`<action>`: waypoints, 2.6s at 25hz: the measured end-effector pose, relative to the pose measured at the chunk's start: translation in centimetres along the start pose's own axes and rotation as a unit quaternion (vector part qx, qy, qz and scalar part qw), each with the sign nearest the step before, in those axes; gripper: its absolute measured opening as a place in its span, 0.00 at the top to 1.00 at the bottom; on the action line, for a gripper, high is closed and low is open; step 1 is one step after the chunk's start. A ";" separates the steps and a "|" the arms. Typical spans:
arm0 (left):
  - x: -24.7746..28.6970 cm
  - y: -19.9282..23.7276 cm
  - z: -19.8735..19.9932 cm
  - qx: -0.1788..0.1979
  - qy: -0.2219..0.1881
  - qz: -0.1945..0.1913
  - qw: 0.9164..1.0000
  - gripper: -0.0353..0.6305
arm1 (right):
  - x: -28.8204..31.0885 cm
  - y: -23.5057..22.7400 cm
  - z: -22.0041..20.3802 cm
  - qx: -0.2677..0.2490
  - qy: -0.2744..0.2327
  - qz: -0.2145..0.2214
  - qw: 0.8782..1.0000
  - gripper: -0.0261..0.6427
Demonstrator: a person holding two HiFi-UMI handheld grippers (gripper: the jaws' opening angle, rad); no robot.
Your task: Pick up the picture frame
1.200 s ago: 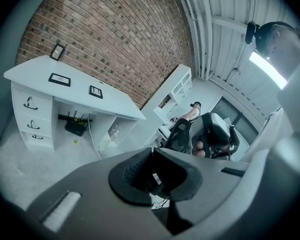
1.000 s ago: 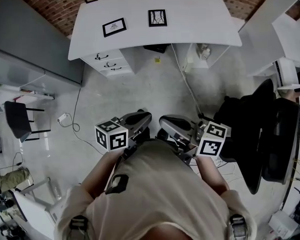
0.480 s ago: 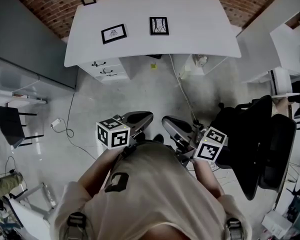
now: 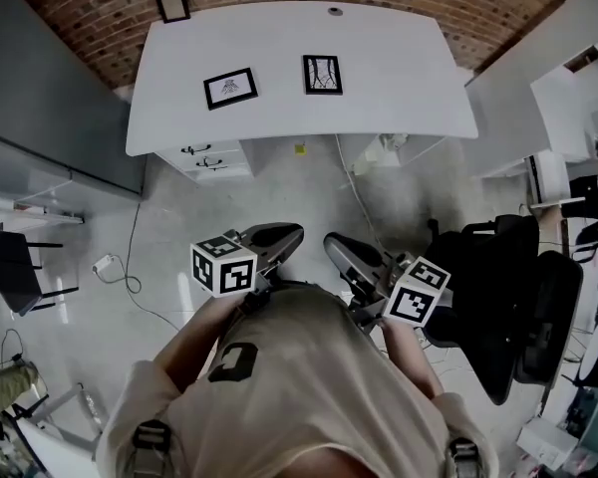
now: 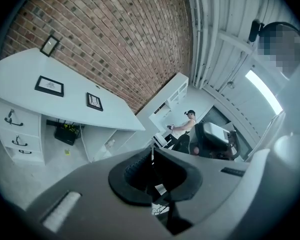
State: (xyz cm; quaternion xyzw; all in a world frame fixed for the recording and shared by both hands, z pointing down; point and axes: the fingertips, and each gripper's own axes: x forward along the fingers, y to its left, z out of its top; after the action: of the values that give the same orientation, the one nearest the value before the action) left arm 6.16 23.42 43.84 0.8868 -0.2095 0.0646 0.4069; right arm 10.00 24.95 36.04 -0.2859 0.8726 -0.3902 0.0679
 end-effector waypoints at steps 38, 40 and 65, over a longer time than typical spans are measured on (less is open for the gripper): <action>-4.4 9.5 9.5 -0.023 -0.089 0.056 0.994 0.93 | 14.1 -3.4 3.8 0.005 0.107 0.050 0.993 0.95; -3.3 9.8 10.4 -0.019 -0.087 0.065 0.994 0.93 | 14.2 -4.4 5.1 0.007 0.105 0.057 0.993 0.95; 5.8 11.3 17.1 -0.012 -0.131 0.167 0.977 0.93 | 12.9 -14.0 14.2 0.042 0.136 0.122 0.982 0.95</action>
State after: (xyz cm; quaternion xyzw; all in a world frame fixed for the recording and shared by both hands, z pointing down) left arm 5.64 2.16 42.02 0.8350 -0.4070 0.0125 0.3701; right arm 10.38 1.24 37.79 -0.1182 0.8851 -0.4500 0.0080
